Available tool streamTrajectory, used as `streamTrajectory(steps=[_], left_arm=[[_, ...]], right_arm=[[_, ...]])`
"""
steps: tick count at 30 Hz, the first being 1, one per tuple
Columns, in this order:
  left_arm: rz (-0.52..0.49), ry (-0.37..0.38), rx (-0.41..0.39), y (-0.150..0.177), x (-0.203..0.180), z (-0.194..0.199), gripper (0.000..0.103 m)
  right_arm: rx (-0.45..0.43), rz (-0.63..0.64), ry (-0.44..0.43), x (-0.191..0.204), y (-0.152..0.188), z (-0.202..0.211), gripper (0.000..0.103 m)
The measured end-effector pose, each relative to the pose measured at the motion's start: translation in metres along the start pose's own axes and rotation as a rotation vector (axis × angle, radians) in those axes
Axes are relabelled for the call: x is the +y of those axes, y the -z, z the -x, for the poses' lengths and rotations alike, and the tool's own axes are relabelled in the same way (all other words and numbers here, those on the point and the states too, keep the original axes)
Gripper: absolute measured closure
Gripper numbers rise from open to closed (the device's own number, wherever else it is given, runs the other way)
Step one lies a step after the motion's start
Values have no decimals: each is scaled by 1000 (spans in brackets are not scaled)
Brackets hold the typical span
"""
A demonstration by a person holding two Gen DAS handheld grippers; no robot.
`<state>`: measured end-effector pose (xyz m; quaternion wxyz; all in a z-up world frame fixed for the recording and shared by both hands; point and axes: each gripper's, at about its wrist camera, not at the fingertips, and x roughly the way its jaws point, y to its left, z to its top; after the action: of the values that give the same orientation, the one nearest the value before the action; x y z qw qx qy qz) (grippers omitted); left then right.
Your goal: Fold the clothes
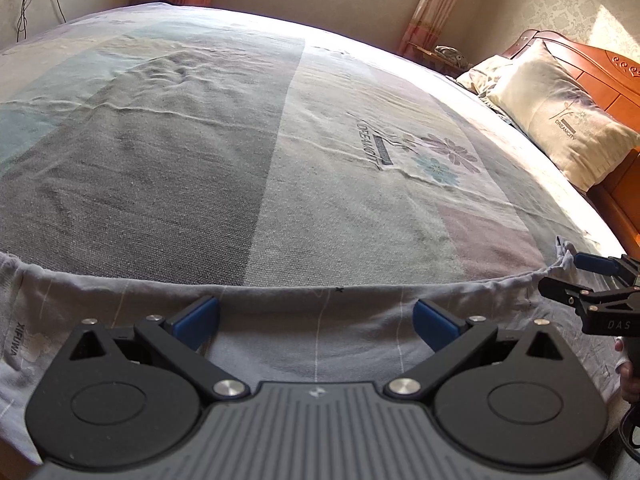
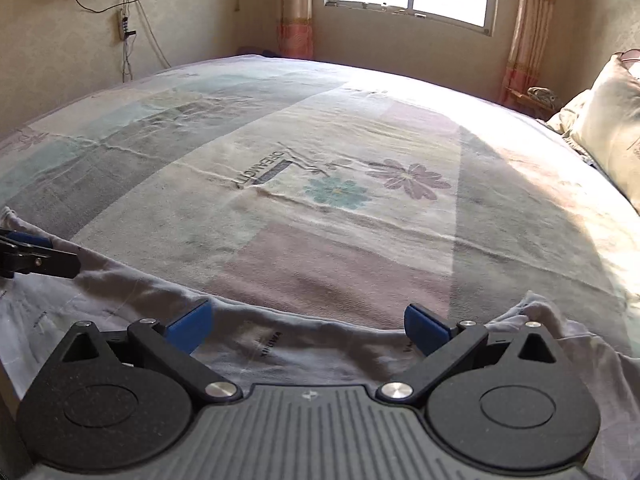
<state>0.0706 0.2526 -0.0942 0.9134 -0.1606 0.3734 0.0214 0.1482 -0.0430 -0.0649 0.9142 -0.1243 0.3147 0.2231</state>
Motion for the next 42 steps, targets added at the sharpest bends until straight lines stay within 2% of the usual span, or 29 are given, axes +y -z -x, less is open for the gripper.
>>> streamTrajectory(steps=[3, 7, 10, 11, 12, 14, 15, 17, 19, 22, 24, 26, 31, 35, 38, 40, 42], left_arm=[[0, 2, 9, -2, 0, 0, 1], [-5, 2, 3, 0, 0, 0, 1], [-12, -7, 3, 0, -3, -1, 1], [-15, -10, 3, 1, -3, -1, 1], [-17, -14, 3, 1, -4, -1, 1], [-18, -19, 4, 0, -5, -2, 1], [-21, -20, 4, 0, -5, -2, 1], [-30, -20, 4, 1, -5, -2, 1], [-36, -19, 5, 1, -6, -2, 1], [-36, -19, 14, 0, -6, -2, 1], [-28, -27, 25, -3, -7, -1, 1], [-41, -69, 32, -6, -15, 2, 1], [-214, -62, 19, 2, -45, 26, 1], [-242, -63, 70, 19, -51, 30, 1], [-233, -56, 119, 34, -47, 21, 1], [-300, -81, 106, 41, -54, 21, 1], [-342, -89, 92, 46, -57, 21, 1]], right_arm=[[62, -77, 117, -28, 3, -19, 0], [50, -219, 16, -56, 6, -43, 0], [58, -271, -22, -65, -3, -41, 0], [37, -283, -31, -68, -5, -35, 0], [4, -288, -22, -71, -5, -28, 0], [-55, -278, 52, -79, -5, -20, 0], [-57, -271, 94, -84, -6, -23, 0], [-6, -279, 136, -95, -7, -37, 0], [47, -295, 103, -105, -5, -56, 0], [66, -236, 78, -98, -11, -62, 0], [48, -242, 14, -94, -15, -49, 0], [32, -241, -9, -92, -15, -30, 0], [68, -161, 48, -80, 15, 25, 0], [114, -92, 90, -59, 62, 61, 0], [153, -129, 73, -51, 90, 66, 0], [135, -178, 80, -52, 96, 71, 0], [145, -166, 92, -49, 97, 71, 0]])
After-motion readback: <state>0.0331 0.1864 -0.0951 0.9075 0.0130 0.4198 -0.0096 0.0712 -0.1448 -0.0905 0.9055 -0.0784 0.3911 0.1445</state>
